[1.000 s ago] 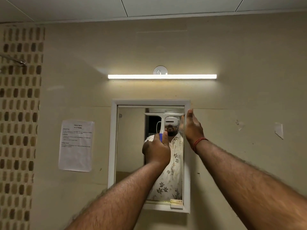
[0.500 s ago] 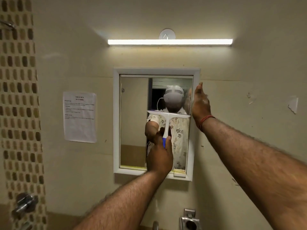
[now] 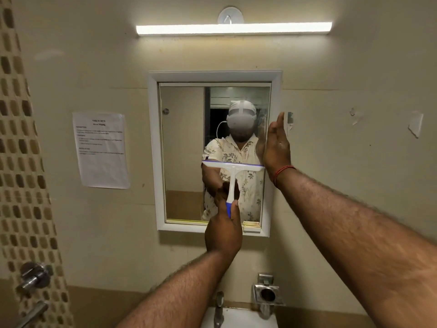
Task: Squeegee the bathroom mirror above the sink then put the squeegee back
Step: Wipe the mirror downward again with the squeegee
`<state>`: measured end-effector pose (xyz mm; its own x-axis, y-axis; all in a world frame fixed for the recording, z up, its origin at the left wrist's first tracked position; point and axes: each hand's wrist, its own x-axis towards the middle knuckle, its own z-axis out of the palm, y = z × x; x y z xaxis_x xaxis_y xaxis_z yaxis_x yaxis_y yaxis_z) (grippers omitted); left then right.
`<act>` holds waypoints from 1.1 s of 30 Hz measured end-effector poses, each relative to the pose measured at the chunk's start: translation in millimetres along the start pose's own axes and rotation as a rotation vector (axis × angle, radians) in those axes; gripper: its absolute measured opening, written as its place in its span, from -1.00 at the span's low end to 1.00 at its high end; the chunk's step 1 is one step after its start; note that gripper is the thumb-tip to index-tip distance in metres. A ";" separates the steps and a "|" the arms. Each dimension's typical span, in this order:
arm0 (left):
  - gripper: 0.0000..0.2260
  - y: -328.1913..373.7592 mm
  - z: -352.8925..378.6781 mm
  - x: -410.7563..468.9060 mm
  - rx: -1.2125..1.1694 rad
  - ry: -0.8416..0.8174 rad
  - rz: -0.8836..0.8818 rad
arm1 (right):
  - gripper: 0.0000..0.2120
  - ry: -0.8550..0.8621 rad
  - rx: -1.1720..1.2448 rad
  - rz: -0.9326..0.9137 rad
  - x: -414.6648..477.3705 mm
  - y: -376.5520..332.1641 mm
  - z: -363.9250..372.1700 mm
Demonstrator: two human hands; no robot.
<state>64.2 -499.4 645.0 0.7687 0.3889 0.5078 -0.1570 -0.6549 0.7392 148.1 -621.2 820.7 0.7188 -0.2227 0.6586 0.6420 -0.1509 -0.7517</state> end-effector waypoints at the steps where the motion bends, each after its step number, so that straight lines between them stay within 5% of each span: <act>1: -0.55 -6.0 2.5 -5.1 0.000 -0.015 -0.012 | -0.42 0.006 -0.006 0.002 -2.1 7.9 0.2; 5: -0.40 -34.6 12.1 -26.2 0.034 -0.038 -0.048 | -0.53 0.016 -0.030 0.022 -10.8 38.2 0.2; 11: -0.18 -54.0 22.2 -40.8 0.028 -0.066 -0.083 | -0.43 0.055 -0.122 -0.007 -18.8 76.8 2.5; 14: -0.20 -61.7 25.7 -48.7 0.058 -0.088 -0.103 | -0.50 0.118 -0.236 -0.069 -18.3 93.0 1.3; 19: -0.30 -79.9 30.7 -71.1 0.122 -0.121 -0.113 | -0.33 0.182 -0.416 -0.099 -16.6 102.0 -1.5; 33: -0.48 -90.7 36.8 -90.4 0.236 -0.188 -0.181 | -0.29 0.222 -0.383 -0.086 -18.8 112.0 2.8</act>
<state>31.7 -499.0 515.8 0.8753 0.4004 0.2711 0.1232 -0.7268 0.6758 207.2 -631.2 724.3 0.5655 -0.3884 0.7275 0.5218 -0.5147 -0.6804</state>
